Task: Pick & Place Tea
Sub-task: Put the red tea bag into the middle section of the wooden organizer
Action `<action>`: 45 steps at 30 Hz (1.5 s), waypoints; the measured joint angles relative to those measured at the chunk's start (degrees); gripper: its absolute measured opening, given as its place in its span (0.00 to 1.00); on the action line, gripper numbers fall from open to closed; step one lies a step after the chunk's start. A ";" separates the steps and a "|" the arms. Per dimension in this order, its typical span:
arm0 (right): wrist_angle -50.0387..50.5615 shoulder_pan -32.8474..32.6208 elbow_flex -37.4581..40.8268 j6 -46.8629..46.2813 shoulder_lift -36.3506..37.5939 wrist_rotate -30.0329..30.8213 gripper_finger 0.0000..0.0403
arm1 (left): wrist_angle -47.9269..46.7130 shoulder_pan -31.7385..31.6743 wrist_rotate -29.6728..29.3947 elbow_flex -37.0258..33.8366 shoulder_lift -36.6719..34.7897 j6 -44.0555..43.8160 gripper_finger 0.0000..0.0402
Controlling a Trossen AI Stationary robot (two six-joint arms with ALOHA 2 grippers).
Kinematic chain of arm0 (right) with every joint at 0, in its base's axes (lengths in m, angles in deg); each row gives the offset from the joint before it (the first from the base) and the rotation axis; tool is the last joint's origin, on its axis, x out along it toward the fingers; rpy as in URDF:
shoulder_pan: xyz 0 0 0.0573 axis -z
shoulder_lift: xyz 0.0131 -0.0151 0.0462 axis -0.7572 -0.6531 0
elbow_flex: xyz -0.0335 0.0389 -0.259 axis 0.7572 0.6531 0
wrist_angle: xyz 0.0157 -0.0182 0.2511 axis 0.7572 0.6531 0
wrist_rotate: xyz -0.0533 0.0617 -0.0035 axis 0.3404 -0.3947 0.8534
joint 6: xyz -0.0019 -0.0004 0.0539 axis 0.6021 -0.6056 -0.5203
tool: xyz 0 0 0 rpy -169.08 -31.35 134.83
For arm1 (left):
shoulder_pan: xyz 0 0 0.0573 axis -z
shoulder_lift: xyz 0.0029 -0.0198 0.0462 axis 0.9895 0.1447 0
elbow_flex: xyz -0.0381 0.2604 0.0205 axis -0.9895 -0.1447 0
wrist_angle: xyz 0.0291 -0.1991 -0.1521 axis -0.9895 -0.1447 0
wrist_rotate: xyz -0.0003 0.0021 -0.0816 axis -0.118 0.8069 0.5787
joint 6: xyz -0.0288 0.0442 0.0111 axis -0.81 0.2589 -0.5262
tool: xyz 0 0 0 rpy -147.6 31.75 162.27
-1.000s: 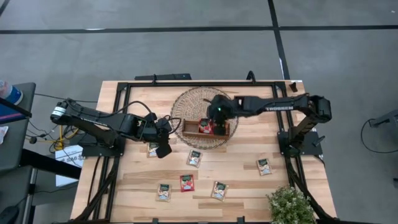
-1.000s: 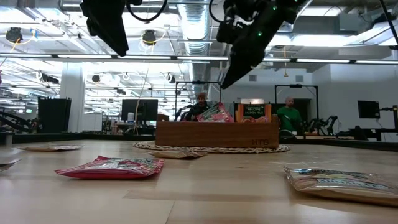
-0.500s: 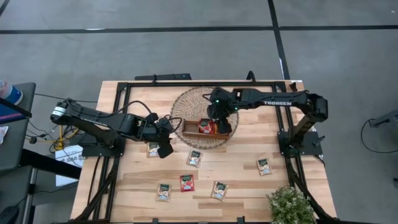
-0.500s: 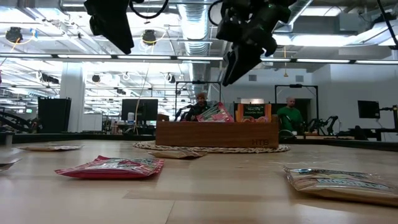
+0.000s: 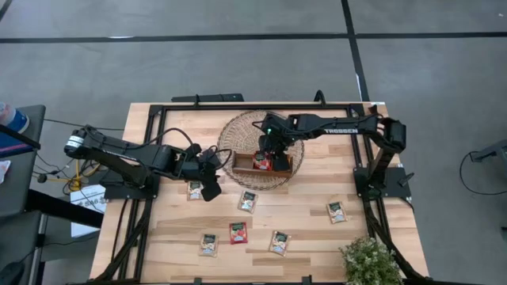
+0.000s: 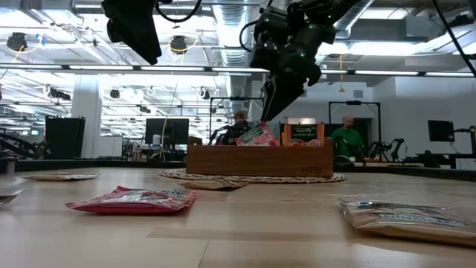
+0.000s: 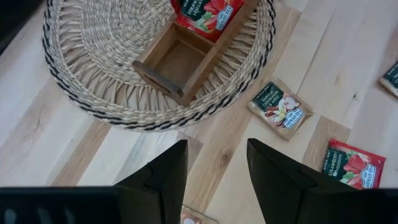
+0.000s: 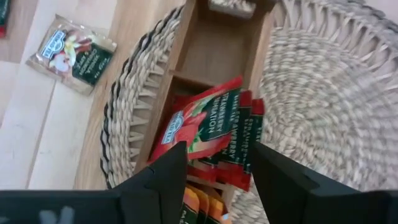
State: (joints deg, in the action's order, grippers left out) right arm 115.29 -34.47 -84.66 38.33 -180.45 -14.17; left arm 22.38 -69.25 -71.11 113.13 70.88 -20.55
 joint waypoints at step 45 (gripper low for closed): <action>-2.28 -0.37 0.01 -3.25 -1.83 -1.39 0.30 | 0.39 0.00 0.04 0.00 0.00 -0.18 0.39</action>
State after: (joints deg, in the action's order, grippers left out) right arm 113.01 -34.84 -84.65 35.08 -182.28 -15.56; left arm 22.77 -69.25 -71.07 113.13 70.88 -20.73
